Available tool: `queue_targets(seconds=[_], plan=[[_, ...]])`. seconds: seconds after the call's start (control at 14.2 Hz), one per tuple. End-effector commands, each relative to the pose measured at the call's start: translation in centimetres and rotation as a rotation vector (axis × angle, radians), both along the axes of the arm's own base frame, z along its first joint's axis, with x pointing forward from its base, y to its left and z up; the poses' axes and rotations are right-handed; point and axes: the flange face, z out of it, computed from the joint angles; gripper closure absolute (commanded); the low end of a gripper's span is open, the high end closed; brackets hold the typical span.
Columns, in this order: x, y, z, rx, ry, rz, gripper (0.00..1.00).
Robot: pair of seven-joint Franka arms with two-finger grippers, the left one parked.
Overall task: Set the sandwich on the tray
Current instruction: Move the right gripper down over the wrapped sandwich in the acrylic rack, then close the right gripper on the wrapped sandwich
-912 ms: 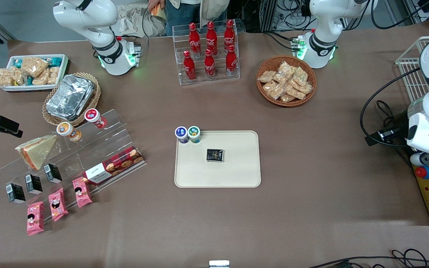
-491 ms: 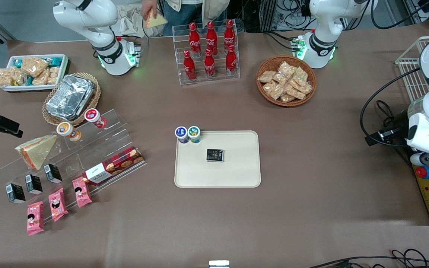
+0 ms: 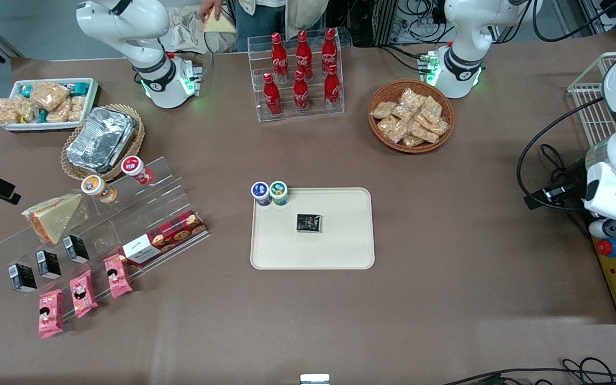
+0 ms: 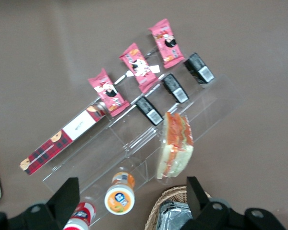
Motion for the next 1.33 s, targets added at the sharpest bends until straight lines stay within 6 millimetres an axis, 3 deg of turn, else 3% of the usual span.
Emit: queue_targets(seconds=[0.0,0.21,0.42,0.77,1.26], plan=[[-0.4,-2.6,-1.9,0.01,-0.007,-0.063,0.01],[-1.3,-4.3,-5.2,0.018,0.015,-0.127,0.01],[-1.6,-4.3,-8.1,0.026,0.025,-0.245,0.01],[-3.0,-5.0,-14.7,0.023,0.008,-0.298,0.01],[-3.9,-4.7,-20.8,0.006,-0.022,-0.298,0.04]])
